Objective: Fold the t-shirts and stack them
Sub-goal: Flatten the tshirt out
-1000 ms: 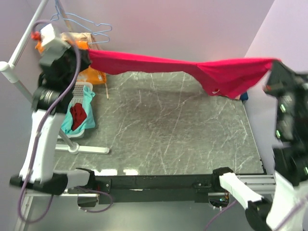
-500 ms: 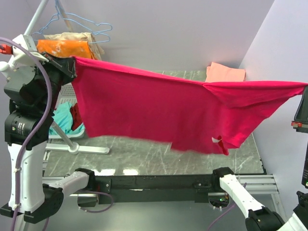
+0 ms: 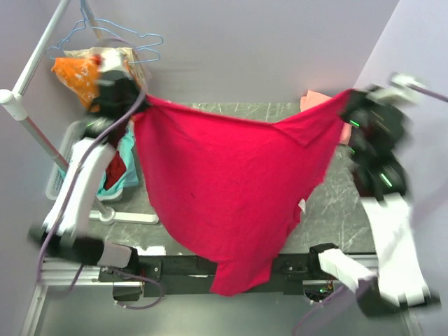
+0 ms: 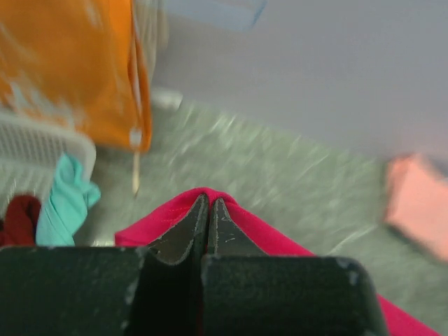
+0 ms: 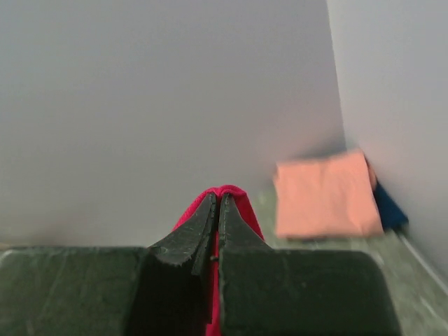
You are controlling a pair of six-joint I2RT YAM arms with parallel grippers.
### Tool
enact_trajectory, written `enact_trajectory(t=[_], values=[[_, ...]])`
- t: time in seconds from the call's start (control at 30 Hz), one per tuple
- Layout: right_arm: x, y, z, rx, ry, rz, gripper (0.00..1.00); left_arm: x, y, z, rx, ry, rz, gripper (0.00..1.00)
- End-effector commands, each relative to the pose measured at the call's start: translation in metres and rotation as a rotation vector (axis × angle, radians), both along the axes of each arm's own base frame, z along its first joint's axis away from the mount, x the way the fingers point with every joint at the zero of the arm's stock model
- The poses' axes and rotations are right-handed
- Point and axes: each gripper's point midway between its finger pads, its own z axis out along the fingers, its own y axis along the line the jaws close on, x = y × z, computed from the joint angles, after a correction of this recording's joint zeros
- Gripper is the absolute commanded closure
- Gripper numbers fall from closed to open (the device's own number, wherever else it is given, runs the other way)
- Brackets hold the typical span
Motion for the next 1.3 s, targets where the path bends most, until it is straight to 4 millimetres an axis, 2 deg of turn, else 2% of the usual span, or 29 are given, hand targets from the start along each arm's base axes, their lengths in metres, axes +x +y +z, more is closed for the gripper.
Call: enact_trajectory(t=[0.0, 0.07, 0.1, 0.13, 0.17, 0.2, 0.27, 0.3, 0.33, 0.37, 0.4, 0.43, 0.47, 0.5, 0.57, 0.63, 0.67, 0.7, 0.77, 0.8, 0.83, 0.87, 0.9, 0.93, 0.97, 1.03, 1.07, 1.13, 1.27], values=[[0.110, 0.006, -0.095, -0.012, 0.205, -0.079, 1.00, 0.058, -0.008, -0.134, 0.083, 0.287, 0.025, 0.99], [0.144, 0.010, -0.109, -0.016, 0.218, -0.076, 1.00, 0.078, -0.006, -0.152, 0.102, 0.315, 0.070, 0.99], [0.176, 0.017, -0.145, -0.019, 0.295, -0.061, 1.00, 0.088, -0.005, -0.162, 0.115, 0.333, 0.088, 0.99], [0.193, 0.017, -0.141, -0.013, 0.283, -0.061, 1.00, 0.103, -0.005, -0.195, 0.132, 0.395, 0.113, 0.99], [0.210, 0.018, -0.146, -0.007, 0.279, -0.058, 1.00, 0.117, -0.003, -0.194, 0.136, 0.378, 0.147, 0.99], [0.240, 0.022, -0.184, -0.012, 0.345, -0.053, 1.00, 0.132, -0.005, -0.228, 0.157, 0.433, 0.153, 0.99], [0.274, 0.027, -0.180, 0.004, 0.318, -0.018, 1.00, 0.157, -0.010, -0.237, 0.147, 0.418, 0.170, 0.99], [0.300, 0.030, -0.220, 0.000, 0.382, -0.010, 1.00, 0.168, -0.011, -0.272, 0.167, 0.473, 0.182, 0.99], [0.318, 0.036, -0.204, 0.009, 0.338, 0.026, 0.99, 0.175, -0.012, -0.283, 0.163, 0.486, 0.199, 0.99], [0.330, 0.037, -0.215, 0.010, 0.356, 0.033, 0.86, 0.189, -0.015, -0.279, 0.154, 0.464, 0.203, 0.75], [0.351, 0.039, -0.257, 0.006, 0.427, 0.039, 0.71, 0.194, -0.011, -0.309, 0.183, 0.511, 0.231, 0.50], [0.363, 0.040, -0.230, 0.014, 0.389, 0.043, 0.53, 0.199, -0.012, -0.314, 0.165, 0.506, 0.250, 0.28], [0.371, 0.043, -0.232, 0.015, 0.388, 0.065, 0.44, 0.206, -0.016, -0.314, 0.155, 0.494, 0.236, 0.10], [0.383, 0.044, -0.226, 0.018, 0.364, 0.069, 0.38, 0.214, -0.017, -0.315, 0.146, 0.467, 0.243, 0.01], [0.386, 0.041, -0.226, 0.028, 0.366, 0.067, 0.20, 0.223, -0.021, -0.307, 0.126, 0.426, 0.221, 0.01], [0.383, 0.032, -0.214, 0.049, 0.333, 0.057, 0.11, 0.228, -0.020, -0.288, 0.105, 0.368, 0.241, 0.01], [0.374, 0.030, -0.192, 0.056, 0.295, 0.061, 0.10, 0.228, -0.019, -0.282, 0.100, 0.356, 0.245, 0.00], [0.370, 0.027, -0.203, 0.056, 0.319, 0.059, 0.10, 0.227, -0.019, -0.266, 0.089, 0.325, 0.253, 0.00], [0.356, 0.024, -0.191, 0.058, 0.330, 0.059, 0.09, 0.221, -0.016, -0.259, 0.093, 0.307, 0.264, 0.01], [0.349, 0.025, -0.194, 0.062, 0.361, 0.068, 0.09, 0.218, -0.015, -0.241, 0.087, 0.281, 0.256, 0.01], [0.340, 0.027, -0.206, 0.059, 0.421, 0.078, 0.09, 0.212, -0.013, -0.243, 0.095, 0.295, 0.260, 0.01], [0.328, 0.029, -0.201, 0.074, 0.437, 0.085, 0.09, 0.208, -0.014, -0.240, 0.094, 0.302, 0.253, 0.01], [0.317, 0.029, -0.221, 0.084, 0.506, 0.080, 0.09, 0.203, -0.013, -0.231, 0.097, 0.301, 0.242, 0.01], [0.303, 0.031, -0.236, 0.092, 0.571, 0.084, 0.09, 0.194, -0.015, -0.238, 0.109, 0.343, 0.225, 0.01], [0.288, 0.031, -0.232, 0.106, 0.590, 0.092, 0.10, 0.188, -0.017, -0.237, 0.110, 0.360, 0.214, 0.00], [0.256, 0.034, -0.271, 0.128, 0.734, 0.103, 0.10, 0.174, -0.023, -0.239, 0.109, 0.413, 0.172, 0.01], [0.241, 0.036, -0.268, 0.136, 0.754, 0.113, 0.10, 0.161, -0.024, -0.248, 0.117, 0.477, 0.152, 0.00], [0.207, 0.041, -0.300, 0.154, 0.885, 0.136, 0.11, 0.143, -0.028, -0.259, 0.118, 0.551, 0.130, 0.01], [0.149, 0.045, -0.323, 0.167, 1.022, 0.165, 0.12, 0.097, -0.025, -0.291, 0.155, 0.711, 0.121, 0.01]])
